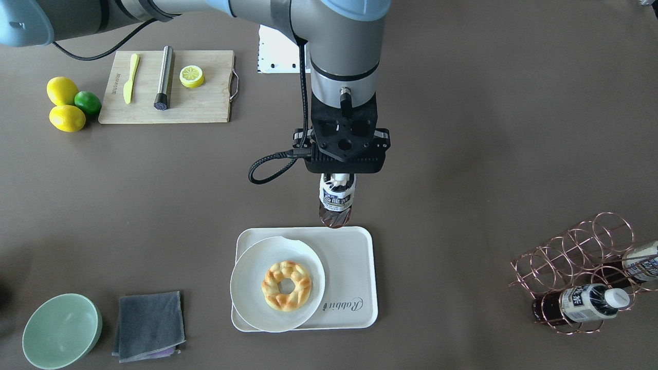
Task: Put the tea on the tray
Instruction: 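Lift the bottle with the right gripper and lower it onto the white tray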
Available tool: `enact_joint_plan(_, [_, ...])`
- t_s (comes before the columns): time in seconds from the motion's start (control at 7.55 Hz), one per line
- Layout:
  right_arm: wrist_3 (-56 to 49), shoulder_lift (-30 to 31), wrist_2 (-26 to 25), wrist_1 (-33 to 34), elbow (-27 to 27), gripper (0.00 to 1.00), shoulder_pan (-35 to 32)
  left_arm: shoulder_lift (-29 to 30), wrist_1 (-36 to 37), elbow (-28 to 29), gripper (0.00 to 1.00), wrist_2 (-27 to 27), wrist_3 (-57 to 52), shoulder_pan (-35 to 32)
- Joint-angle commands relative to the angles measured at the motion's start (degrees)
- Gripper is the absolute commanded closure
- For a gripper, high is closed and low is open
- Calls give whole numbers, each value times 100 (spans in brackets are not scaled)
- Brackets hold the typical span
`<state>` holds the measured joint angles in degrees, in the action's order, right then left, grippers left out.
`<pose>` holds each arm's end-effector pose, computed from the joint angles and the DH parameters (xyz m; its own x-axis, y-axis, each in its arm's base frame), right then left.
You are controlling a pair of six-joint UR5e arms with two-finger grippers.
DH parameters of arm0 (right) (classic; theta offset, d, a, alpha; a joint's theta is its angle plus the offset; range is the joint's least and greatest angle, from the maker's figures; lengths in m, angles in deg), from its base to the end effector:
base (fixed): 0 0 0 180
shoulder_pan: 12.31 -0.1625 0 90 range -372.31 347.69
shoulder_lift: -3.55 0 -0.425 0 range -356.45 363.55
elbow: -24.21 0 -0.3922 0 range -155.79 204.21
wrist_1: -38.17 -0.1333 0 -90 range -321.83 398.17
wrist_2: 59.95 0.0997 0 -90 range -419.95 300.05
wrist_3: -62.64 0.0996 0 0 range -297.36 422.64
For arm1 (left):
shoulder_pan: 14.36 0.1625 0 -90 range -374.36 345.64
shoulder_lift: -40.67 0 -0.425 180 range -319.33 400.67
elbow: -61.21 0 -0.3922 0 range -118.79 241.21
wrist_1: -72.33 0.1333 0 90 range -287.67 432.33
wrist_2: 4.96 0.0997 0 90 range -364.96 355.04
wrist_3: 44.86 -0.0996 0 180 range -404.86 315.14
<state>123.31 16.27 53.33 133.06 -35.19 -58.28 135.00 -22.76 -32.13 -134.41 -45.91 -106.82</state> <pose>-0.5017 -0.6541 -0.0275 0.6856 0.0619 0.7253 -0.1623 0.9843 0.0695 -0.0929 -0.5315 0.5869 0.7781 0.1249 -0.6156 0.0276 0.9723 0.2322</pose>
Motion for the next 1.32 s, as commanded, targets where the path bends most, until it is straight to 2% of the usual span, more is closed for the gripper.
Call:
enact_joint_plan(0.0, [-11, -172, -25, -742, 796, 100, -9, 15, 0, 79, 2, -2, 8, 0])
enact_joint_plan(0.26, [-11, -164, -34, -1042, 1000, 100, 17, 50, 0, 123, 2, -2, 8, 0])
enact_joint_plan(1.19, [6, -111, -245, -1087, 1000, 100, 237, 59, 0, 141, 2, -2, 17, 9])
